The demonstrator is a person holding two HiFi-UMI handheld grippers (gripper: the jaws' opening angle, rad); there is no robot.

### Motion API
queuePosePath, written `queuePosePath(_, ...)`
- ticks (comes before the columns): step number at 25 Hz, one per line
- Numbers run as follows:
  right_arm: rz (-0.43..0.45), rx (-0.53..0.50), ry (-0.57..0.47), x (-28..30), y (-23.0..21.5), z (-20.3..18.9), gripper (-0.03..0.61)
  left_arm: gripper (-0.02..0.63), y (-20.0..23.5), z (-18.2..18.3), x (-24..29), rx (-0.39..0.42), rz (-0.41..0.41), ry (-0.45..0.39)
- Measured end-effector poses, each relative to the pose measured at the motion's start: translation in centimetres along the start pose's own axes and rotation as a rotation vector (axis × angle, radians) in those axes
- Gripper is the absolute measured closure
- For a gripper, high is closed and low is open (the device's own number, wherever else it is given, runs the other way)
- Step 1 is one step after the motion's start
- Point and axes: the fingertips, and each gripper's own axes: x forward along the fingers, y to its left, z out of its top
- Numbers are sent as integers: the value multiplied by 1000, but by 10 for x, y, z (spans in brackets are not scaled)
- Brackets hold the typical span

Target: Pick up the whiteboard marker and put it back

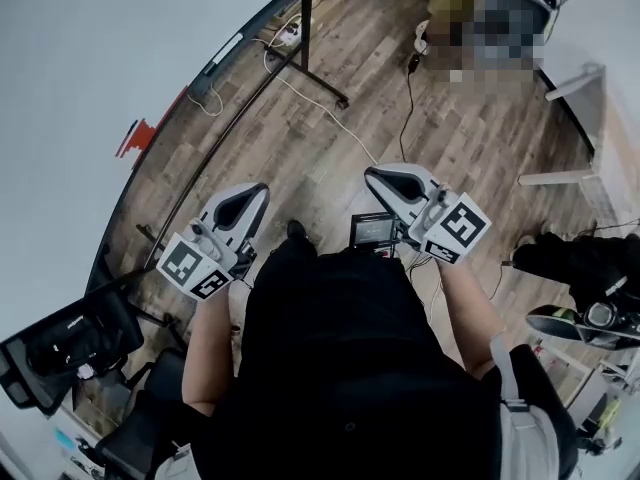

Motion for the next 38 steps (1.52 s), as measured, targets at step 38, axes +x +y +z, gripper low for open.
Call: queuePosePath(38,589,-152,91,152,-288,37,558,603,158,31,196,-40,570,-50)
